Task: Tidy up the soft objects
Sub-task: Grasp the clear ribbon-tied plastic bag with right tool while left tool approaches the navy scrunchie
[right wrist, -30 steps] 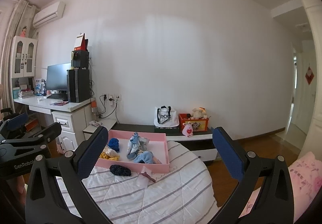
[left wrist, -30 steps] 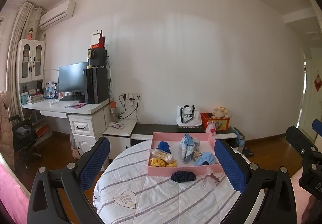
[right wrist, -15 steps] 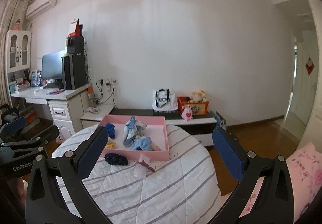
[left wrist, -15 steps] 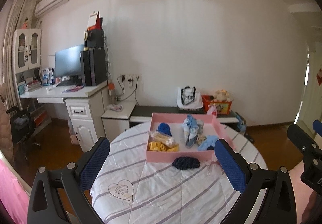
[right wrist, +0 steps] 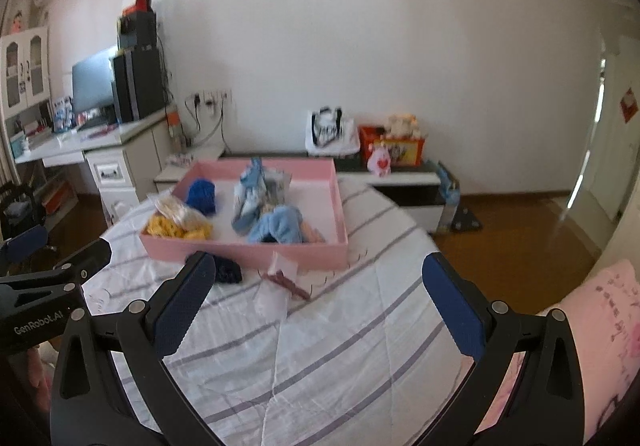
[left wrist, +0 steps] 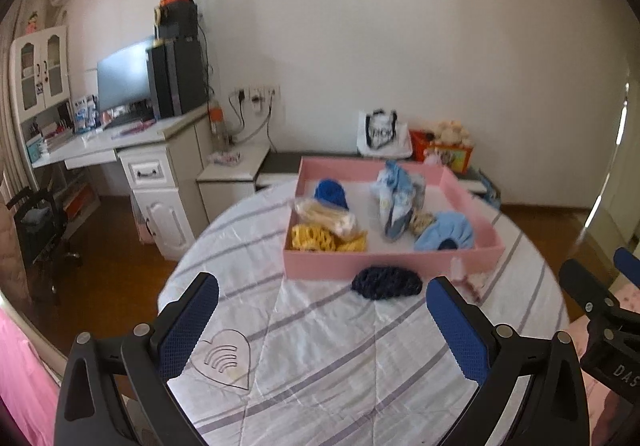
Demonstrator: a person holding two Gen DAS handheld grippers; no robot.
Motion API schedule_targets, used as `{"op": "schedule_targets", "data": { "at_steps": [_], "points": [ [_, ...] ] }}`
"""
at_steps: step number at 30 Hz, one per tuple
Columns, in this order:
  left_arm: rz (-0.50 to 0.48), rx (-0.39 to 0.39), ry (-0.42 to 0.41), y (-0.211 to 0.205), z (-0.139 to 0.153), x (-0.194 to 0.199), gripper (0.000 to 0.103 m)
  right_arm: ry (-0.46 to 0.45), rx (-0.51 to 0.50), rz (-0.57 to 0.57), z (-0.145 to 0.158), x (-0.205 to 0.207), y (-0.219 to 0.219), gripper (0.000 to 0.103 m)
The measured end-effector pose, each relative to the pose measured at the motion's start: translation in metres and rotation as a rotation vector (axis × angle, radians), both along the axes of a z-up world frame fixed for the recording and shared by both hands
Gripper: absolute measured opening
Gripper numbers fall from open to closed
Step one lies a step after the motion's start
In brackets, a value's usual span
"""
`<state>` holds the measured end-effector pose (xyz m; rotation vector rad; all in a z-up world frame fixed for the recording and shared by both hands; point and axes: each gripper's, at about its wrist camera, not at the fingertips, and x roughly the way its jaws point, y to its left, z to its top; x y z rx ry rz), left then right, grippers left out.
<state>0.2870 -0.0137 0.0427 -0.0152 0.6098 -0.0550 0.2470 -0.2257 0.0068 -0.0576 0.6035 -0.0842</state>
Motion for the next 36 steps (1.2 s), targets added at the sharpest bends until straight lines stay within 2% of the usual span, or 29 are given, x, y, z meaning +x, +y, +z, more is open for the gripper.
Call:
{"op": "schedule_targets", "data": {
  "at_steps": [6, 11, 26, 36],
  "points": [
    [0.012, -0.003, 0.114, -0.006, -0.035, 0.051, 0.103, 0.110, 0.010, -0.013, -0.037, 0.034, -0.007, 0.103],
    [0.041, -0.005, 0.176, -0.003, -0.055, 0.085, 0.103, 0.195, 0.024, -0.013, -0.063, 0.062, -0.011, 0.103],
    [0.087, -0.031, 0.296, 0.029, -0.100, 0.131, 0.103, 0.357, 0.008, 0.039, -0.111, 0.120, 0.010, 0.103],
    [0.107, -0.042, 0.325, 0.047, -0.114, 0.141, 0.103, 0.452, 0.015, 0.023, -0.139, 0.136, 0.016, 0.103]
  ]
}}
